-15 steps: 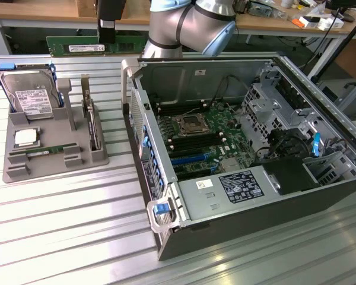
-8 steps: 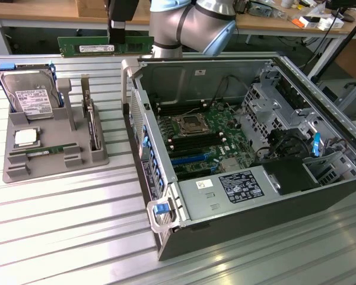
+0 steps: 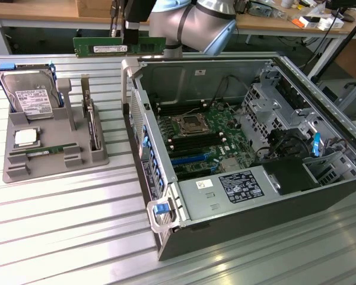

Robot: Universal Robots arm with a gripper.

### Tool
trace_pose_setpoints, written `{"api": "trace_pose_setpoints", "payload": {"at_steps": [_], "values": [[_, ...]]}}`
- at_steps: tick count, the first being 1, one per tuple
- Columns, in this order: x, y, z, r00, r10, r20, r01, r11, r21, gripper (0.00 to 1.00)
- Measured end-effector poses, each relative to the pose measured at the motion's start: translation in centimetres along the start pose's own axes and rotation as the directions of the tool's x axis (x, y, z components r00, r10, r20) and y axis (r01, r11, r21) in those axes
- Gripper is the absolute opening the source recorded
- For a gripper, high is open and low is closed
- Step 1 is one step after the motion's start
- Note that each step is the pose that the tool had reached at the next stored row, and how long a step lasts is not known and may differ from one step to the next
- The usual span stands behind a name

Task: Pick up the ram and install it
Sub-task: 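Pick up the ram and move it above insertion slot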

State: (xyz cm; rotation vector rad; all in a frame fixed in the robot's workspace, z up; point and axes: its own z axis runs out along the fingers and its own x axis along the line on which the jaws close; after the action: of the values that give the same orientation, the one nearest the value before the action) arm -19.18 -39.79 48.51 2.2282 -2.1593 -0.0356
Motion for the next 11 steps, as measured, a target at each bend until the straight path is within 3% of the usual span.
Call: {"api": "trace_pose_setpoints", "payload": {"at_steps": [11], "values": [[0.1, -1.69, 0.00, 1.0000, 0.000, -0.0031, 0.000, 1.0000, 0.0000, 0.12]]}}
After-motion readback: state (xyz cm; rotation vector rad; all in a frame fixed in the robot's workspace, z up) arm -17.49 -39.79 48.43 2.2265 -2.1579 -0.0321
